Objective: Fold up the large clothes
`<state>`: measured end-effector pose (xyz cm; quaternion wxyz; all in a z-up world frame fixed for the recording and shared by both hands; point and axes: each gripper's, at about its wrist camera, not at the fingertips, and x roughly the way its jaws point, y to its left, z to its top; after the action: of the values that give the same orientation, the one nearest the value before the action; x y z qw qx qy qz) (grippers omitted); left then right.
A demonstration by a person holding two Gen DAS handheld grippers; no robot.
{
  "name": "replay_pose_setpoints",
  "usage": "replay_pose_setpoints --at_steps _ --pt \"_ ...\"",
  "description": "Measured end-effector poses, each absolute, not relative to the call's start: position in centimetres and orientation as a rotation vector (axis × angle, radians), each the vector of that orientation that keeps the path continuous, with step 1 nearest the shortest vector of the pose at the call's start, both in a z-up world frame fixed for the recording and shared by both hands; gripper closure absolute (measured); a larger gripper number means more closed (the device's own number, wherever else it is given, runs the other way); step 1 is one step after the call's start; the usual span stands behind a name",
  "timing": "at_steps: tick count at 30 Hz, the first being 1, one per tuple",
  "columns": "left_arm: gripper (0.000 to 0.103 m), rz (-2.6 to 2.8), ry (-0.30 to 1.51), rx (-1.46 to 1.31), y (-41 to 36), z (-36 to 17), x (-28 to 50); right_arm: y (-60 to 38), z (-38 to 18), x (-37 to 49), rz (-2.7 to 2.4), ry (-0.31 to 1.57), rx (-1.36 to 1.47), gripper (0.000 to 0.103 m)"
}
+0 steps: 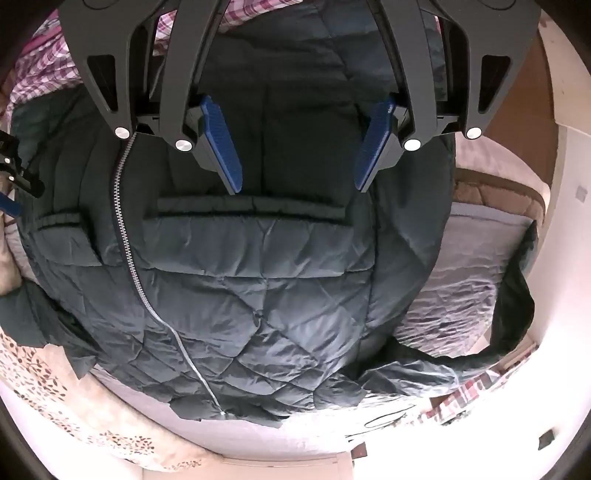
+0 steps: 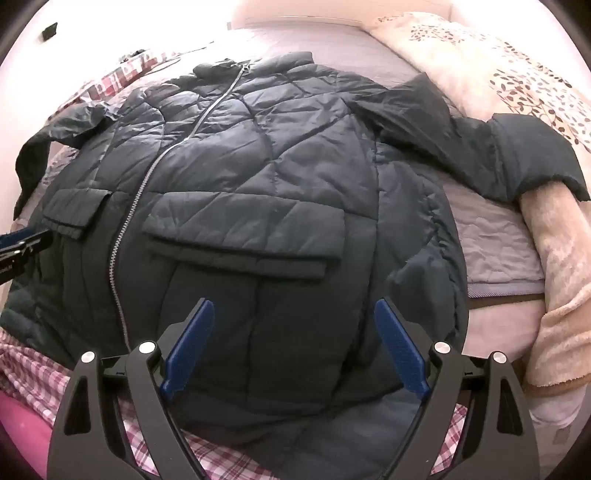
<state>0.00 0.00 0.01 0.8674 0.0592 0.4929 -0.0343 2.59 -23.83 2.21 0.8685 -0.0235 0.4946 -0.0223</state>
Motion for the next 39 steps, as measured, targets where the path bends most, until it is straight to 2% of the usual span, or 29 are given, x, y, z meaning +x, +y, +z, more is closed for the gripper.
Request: replay_pose_setpoints --at_steps 39 --pt "0.035 -0.061 1.05 0.124 0.1 -0.5 -0.2 -27.6 3.6 2.3 -0.153 0.983 0.053 0.018"
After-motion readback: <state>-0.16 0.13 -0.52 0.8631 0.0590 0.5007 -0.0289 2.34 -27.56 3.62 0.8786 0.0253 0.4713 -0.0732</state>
